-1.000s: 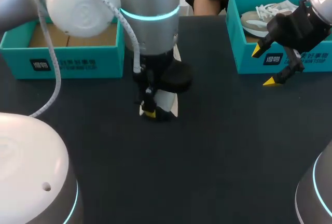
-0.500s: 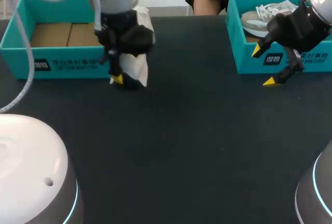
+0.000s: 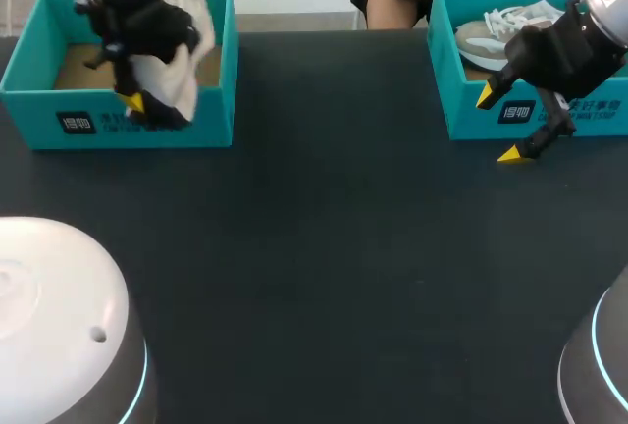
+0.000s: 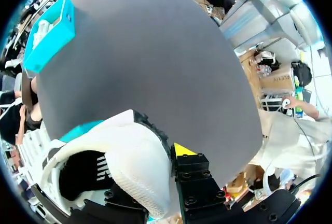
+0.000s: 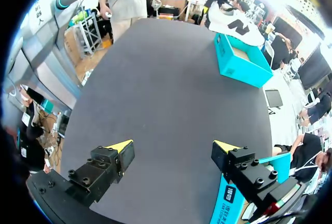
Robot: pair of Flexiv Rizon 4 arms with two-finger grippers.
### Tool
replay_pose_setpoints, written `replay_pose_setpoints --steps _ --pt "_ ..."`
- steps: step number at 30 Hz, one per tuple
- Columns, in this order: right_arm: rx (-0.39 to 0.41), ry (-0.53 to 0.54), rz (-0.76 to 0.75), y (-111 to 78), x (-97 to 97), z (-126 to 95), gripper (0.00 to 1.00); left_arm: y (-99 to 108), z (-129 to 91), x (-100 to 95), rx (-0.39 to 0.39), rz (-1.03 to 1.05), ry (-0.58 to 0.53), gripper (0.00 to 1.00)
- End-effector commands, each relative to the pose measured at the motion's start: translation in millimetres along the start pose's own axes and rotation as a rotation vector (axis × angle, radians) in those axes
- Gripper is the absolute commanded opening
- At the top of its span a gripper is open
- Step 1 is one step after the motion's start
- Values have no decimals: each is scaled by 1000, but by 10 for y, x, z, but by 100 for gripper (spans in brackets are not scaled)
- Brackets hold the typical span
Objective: Take the shoe out of the shoebox, open the shoe tongue, remove and reinsert the insole, then place the shoe into the shoebox
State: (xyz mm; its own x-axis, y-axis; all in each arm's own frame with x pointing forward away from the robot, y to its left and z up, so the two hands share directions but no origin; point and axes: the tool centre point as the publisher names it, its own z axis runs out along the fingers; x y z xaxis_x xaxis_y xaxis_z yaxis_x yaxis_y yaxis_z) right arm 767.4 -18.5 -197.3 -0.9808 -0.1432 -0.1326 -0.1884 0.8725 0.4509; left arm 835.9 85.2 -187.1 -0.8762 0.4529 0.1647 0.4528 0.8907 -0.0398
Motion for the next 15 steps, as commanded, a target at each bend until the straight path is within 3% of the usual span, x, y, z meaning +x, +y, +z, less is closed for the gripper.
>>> replay_pose_setpoints --steps 1,9,15 --pt "1 1 1 0 -8 7 100 643 -24 1 68 31 10 0" --pt "1 1 1 0 -8 7 100 1285 -63 16 28 115 -1 0" --pt "1 1 1 0 -8 7 100 1752 -205 79 91 112 -41 0"
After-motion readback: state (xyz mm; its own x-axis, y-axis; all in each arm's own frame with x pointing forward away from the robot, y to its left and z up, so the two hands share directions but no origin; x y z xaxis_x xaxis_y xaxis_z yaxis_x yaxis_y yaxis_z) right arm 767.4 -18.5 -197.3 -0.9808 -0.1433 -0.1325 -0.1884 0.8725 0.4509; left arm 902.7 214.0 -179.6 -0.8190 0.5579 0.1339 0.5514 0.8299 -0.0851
